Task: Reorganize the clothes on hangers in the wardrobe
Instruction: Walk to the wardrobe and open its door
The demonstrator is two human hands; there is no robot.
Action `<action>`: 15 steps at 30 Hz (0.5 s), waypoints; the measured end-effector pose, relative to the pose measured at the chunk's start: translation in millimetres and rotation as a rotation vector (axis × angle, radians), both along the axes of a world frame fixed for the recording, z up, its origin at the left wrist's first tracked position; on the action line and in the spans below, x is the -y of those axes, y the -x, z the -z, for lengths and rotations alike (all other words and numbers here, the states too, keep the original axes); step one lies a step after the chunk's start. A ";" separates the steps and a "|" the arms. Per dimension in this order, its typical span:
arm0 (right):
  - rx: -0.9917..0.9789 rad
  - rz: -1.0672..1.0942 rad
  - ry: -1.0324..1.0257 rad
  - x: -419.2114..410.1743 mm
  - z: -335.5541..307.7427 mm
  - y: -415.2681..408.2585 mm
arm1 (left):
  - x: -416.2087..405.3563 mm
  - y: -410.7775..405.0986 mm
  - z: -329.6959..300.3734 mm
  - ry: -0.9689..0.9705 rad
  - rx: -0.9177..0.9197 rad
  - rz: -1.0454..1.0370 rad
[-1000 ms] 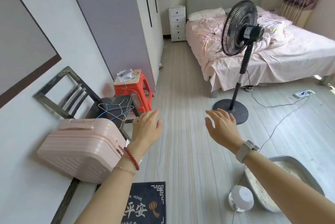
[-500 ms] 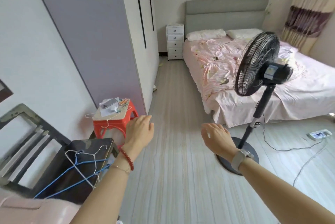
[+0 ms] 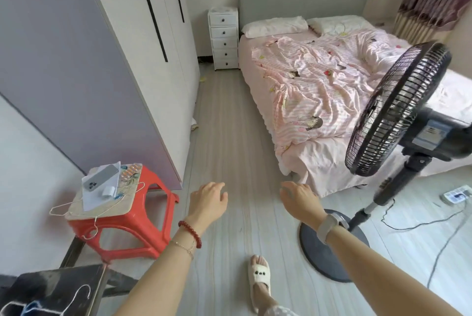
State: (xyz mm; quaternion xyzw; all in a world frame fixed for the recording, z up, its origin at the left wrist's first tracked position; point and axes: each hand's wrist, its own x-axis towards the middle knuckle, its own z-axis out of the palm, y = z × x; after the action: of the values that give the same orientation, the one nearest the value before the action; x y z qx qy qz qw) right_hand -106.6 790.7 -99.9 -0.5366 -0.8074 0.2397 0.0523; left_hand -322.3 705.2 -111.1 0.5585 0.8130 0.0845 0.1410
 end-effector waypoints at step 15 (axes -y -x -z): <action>0.099 -0.106 0.205 -311.6 24.6 173.3 | -289.4 147.2 18.1 0.123 0.139 -0.182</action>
State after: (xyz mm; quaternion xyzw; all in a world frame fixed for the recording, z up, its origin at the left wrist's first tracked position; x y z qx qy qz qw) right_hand -279.9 1102.3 -124.6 -0.5069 -0.8075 0.2964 -0.0556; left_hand -469.5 994.6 -129.2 0.4657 0.8522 0.0854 0.2229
